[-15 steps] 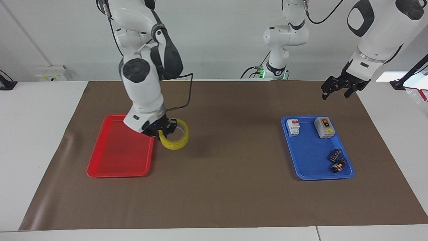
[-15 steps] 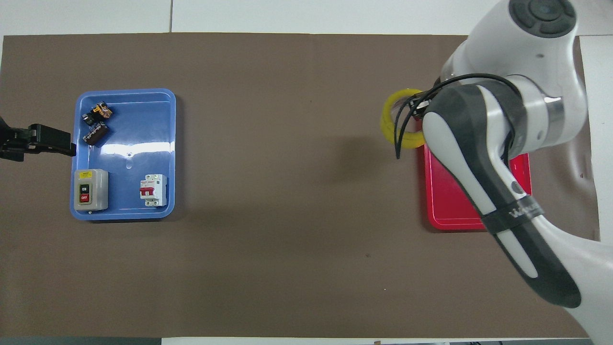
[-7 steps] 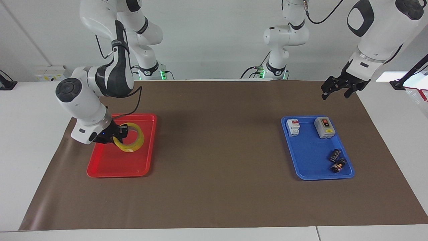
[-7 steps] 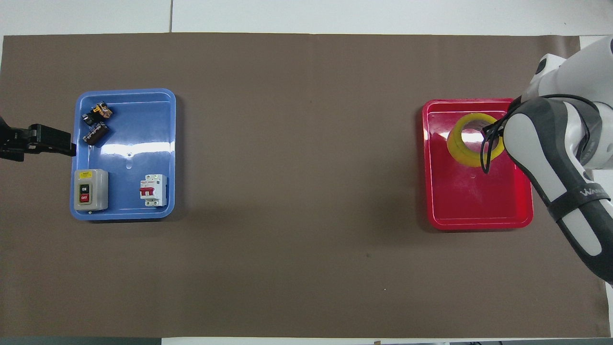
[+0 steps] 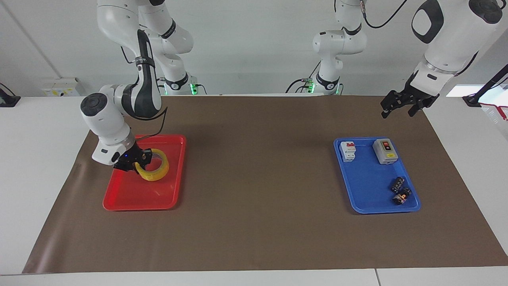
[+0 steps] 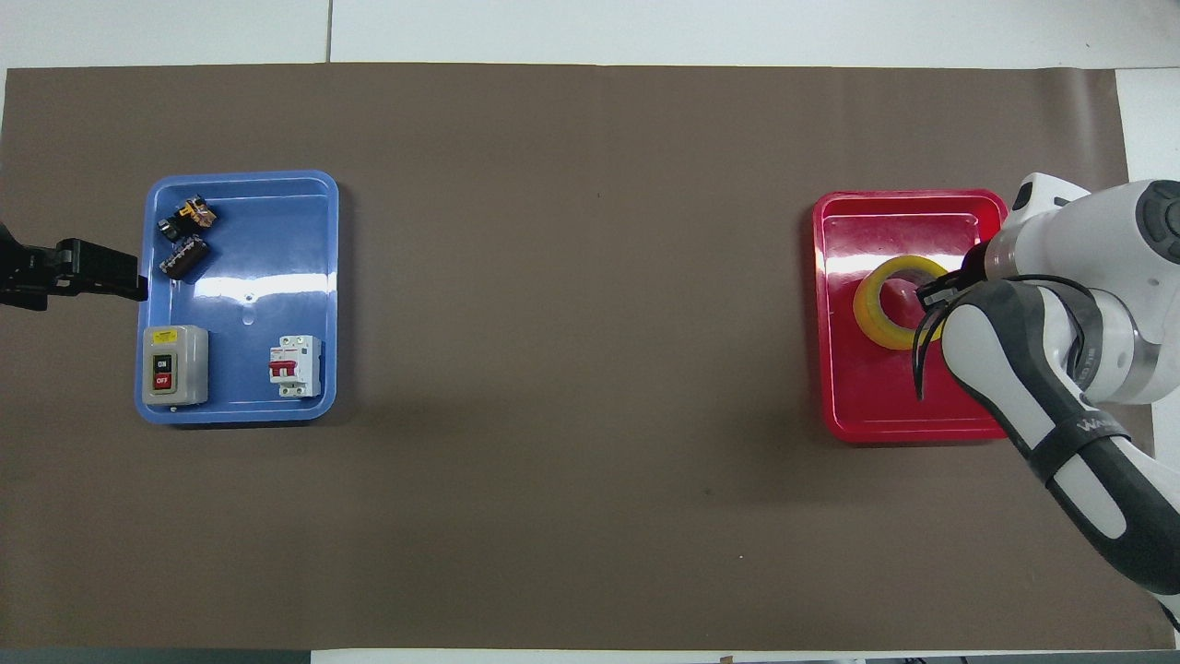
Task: Place and move tape with both arms
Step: 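Carry the tape with the right gripper and lower it into the red tray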
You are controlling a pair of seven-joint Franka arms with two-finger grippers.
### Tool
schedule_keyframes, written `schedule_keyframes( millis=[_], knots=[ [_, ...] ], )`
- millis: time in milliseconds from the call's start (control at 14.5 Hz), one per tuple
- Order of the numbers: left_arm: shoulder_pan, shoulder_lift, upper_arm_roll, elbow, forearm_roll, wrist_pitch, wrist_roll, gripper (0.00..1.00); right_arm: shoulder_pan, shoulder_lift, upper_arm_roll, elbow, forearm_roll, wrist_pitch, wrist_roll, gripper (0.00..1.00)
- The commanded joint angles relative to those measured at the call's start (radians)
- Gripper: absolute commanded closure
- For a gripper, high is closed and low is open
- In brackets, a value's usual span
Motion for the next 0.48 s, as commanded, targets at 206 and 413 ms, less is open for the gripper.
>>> schedule_keyframes(
  millis=[206, 413],
  knots=[
    [-0.001, -0.017, 0.002, -0.012, -0.02, -0.009, 0.014, 0.0, -0.026, -0.031, 0.007, -0.056, 0.007, 0.032, -0.024, 1.0],
    [-0.001, -0.017, 0.002, -0.012, -0.02, -0.011, 0.014, 0.0, -0.046, -0.031, 0.007, -0.069, 0.007, 0.062, -0.062, 1.0]
  ],
)
